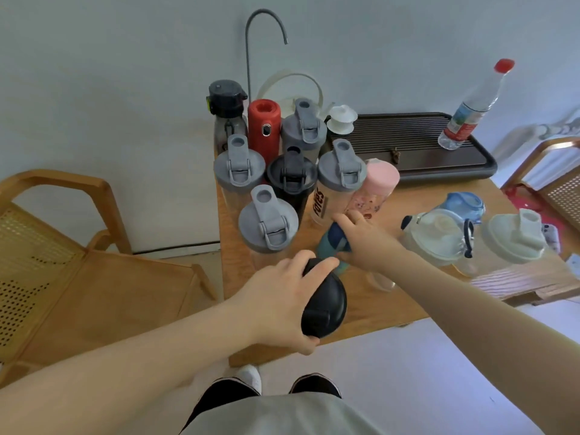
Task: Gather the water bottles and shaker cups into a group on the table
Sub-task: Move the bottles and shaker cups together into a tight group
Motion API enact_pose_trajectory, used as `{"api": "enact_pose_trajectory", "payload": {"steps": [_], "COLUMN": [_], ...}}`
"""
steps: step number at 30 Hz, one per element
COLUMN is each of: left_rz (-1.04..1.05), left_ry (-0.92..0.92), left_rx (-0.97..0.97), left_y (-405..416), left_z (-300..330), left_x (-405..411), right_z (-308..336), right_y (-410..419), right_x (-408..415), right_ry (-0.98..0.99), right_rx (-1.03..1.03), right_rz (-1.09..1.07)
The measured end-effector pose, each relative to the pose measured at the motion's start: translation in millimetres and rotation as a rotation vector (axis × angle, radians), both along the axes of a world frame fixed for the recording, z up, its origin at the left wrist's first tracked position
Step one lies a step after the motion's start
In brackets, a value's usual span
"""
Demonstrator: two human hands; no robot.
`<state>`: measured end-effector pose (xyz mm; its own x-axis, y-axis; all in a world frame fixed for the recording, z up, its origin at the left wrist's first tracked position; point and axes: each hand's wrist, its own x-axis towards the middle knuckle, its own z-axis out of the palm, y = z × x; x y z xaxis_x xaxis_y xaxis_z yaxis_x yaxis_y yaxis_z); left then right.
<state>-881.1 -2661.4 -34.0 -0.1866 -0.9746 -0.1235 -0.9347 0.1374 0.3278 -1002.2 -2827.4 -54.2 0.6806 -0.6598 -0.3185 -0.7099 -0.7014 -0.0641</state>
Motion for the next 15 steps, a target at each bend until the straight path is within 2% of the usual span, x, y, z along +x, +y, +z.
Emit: {"api": "enact_pose_trajectory", "payload": {"steps": [5, 11, 13, 15], "left_rz": [0.136, 0.339, 0.369, 0.343], "left_ry": [-0.001, 0.038, -0.047, -0.167], "left_rx": [0.013, 0.065, 0.065, 0.004], "left_y": [-32, -55, -55, -47], "left_z": [-10, -26, -25, -19], "left_x": [-31, -41, -41, -42], "right_z": [5, 12, 16, 24], "right_y": [-1, 0, -1, 0], "right_x": [-5, -17, -19, -23], "right_ry": [0.073, 0.272, 0.255, 0.179], "right_rx": [-0.025, -0.230, -0.195, -0.045], "right_rz": [0.017, 0.125, 0.172, 0.237]}}
